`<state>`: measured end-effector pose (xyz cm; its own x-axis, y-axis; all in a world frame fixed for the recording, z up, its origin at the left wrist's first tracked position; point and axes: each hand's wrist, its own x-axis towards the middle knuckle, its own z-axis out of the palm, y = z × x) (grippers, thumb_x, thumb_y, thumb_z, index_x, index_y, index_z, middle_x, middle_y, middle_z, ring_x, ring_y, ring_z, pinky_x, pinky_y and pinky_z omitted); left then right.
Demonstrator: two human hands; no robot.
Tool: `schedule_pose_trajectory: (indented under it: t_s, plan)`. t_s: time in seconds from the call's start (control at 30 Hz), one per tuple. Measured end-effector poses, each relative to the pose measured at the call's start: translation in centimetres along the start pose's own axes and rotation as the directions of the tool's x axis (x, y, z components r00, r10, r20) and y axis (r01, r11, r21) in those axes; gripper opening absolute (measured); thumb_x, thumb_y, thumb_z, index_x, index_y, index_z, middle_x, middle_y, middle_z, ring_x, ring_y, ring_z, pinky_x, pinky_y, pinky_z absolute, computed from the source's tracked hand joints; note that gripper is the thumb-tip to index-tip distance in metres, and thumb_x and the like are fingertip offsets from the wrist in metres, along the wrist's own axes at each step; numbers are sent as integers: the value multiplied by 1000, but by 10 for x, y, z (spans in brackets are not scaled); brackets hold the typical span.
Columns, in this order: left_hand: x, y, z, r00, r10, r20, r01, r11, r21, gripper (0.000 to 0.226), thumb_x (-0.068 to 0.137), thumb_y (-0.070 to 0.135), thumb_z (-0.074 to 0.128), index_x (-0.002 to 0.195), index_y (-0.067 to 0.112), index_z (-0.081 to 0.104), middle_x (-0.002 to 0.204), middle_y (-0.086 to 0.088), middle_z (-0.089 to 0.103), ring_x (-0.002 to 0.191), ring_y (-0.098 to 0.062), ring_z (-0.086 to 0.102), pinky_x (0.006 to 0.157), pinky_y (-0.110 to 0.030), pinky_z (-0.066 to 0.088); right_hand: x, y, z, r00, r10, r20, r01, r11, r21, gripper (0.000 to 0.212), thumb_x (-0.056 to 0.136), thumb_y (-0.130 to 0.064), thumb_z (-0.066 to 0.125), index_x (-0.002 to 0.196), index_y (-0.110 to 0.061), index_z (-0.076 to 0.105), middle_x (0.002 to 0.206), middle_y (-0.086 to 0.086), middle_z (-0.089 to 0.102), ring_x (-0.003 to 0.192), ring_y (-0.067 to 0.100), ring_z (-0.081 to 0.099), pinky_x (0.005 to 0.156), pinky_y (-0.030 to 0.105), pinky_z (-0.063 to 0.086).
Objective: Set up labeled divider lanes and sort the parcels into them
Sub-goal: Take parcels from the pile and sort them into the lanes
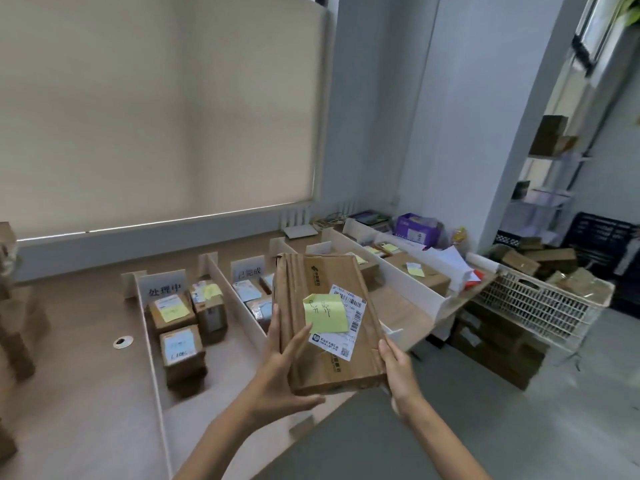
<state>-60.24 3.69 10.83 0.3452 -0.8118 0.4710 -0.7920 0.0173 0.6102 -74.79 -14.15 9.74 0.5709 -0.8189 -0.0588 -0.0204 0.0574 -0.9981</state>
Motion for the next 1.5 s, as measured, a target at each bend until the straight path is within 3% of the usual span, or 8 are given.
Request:
schedule_pose_trajectory:
  t_s: [0.1,0.3,0.43,0.57,0.7,0.9,1.37,1.5]
  plan:
    - [30,7,43,997,75,27,-76,996,45,104,67,48,77,147,43,10,149,-5,-38,143,-18,-24,118,-35,13,21,3,-50,999,34,-42,-35,999,-13,37,100,-21,42,137,-21,46,132,5,57,122,22,53,107,46,40]
    - [95,13,113,994,101,35,-100,995,-29,101,67,39,81,148,29,22,151,0,-34,142,-5,-21,111,-8,7,72,-2,-117,997,-16,-79,4,990,-143,39,102,-24,37,141,-23,40,128,-5,56,118,15,54,100,37,46]
    - [147,2,159,996,80,35,-77,994,-73,102,65,32,84,146,37,24,150,6,-36,143,-5,-16,114,-16,16,124,-2,-154,989,-63,-134,31,973,-230,39,101,-23,39,139,-15,44,134,1,52,120,17,51,102,37,45]
    - [206,-16,213,999,39,25,-37,998,-54,103,63,35,85,146,37,24,151,8,-34,145,-11,-7,110,-10,13,192,-6,-191,984,-98,-147,48,949,-311,36,101,-17,40,136,-15,48,126,1,53,119,17,52,99,35,47]
    - [272,-28,259,1000,-16,6,17,997,-76,100,64,43,82,146,38,24,152,8,-32,143,-11,-11,114,-23,17,268,-13,-227,990,-115,-87,69,910,-410,37,101,-11,36,135,-22,45,126,-5,51,107,4,51,83,18,47]
    - [348,-54,306,986,-151,71,156,984,-80,100,63,49,81,146,38,25,150,12,-33,145,-14,0,115,-30,22,360,-11,-259,998,-46,39,60,834,-548,43,102,-6,27,138,-23,43,133,-5,43,116,5,39,96,20,40]
    - [457,-126,419,812,-558,172,569,822,-19,112,54,69,72,147,43,15,149,15,-34,144,-24,14,116,-40,26,565,28,-297,959,103,264,113,717,-688,39,99,-4,35,135,-7,50,133,6,54,123,20,49,90,15,35]
    - [491,-142,447,710,-682,176,695,719,-17,108,57,64,73,147,39,18,151,12,-30,145,-26,12,116,-42,25,625,38,-306,904,197,381,135,713,-688,39,100,-7,34,138,-5,44,133,8,53,106,14,51,68,2,40]
